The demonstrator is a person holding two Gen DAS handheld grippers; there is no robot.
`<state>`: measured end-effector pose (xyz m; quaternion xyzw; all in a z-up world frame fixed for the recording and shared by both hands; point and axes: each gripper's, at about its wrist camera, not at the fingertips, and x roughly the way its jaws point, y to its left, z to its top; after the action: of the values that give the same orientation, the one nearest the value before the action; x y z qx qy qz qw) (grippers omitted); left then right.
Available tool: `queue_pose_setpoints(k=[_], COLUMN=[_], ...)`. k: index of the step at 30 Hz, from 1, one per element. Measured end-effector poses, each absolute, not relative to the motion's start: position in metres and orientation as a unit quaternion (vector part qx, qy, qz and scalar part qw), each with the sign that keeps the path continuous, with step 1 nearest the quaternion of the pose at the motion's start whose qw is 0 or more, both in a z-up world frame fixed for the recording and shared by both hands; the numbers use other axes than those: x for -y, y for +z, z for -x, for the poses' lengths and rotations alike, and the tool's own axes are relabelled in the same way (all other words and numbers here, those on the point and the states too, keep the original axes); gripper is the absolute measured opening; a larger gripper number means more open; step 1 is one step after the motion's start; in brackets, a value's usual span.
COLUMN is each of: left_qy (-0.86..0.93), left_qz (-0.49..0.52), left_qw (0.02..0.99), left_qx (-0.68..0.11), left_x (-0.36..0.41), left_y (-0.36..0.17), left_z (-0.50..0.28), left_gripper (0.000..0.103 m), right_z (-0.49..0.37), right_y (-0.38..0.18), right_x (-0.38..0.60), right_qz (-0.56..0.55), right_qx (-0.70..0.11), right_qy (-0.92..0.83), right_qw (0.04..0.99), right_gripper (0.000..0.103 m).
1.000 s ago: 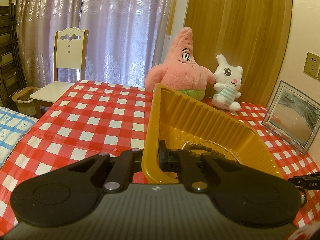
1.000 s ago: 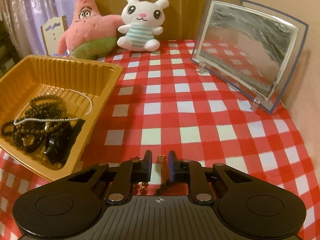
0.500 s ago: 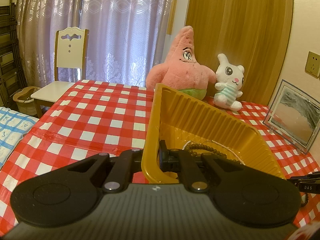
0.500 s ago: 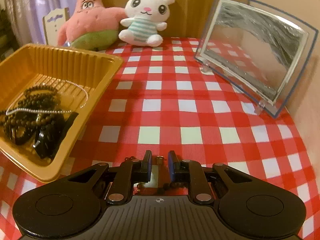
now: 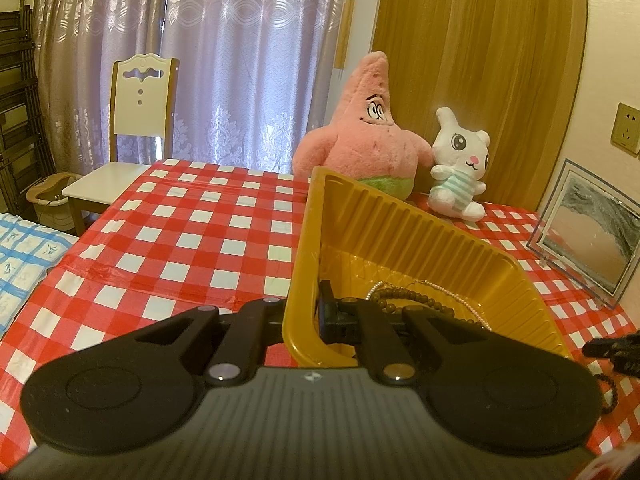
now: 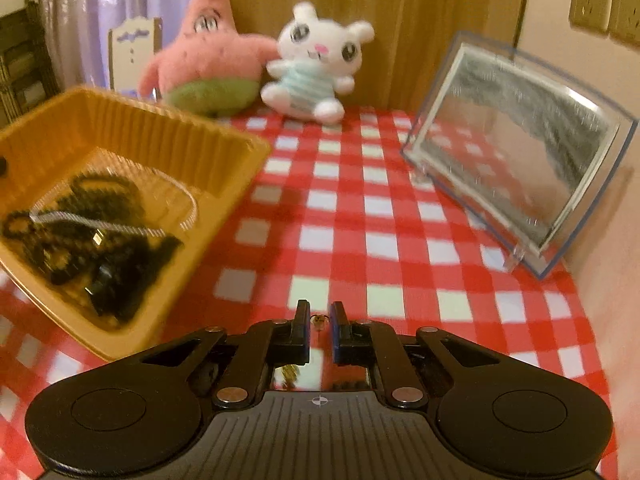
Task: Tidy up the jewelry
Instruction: 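Carry the gold charm with the right tool over the tray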
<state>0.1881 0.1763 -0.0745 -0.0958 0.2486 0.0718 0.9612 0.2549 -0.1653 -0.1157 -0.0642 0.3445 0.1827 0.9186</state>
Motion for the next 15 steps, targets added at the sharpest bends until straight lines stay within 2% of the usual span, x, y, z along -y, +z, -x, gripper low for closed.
queue_pose_setpoints(k=[6, 15], left_qy=[0.071, 0.071], left_qz=[0.093, 0.093], left_qw=[0.962, 0.962], left_qx=[-0.248, -0.246], left_x=[-0.177, -0.176], left_y=[-0.075, -0.073], left_z=[-0.188, -0.188], left_gripper=[0.006, 0.006], right_z=[-0.250, -0.261], right_y=[-0.078, -0.055], right_x=[0.155, 0.097], right_qz=[0.011, -0.086], right_qx=[-0.317, -0.329], right_qy=[0.226, 0.316], right_qw=[0.921, 0.886], right_gripper=[0.010, 0.010])
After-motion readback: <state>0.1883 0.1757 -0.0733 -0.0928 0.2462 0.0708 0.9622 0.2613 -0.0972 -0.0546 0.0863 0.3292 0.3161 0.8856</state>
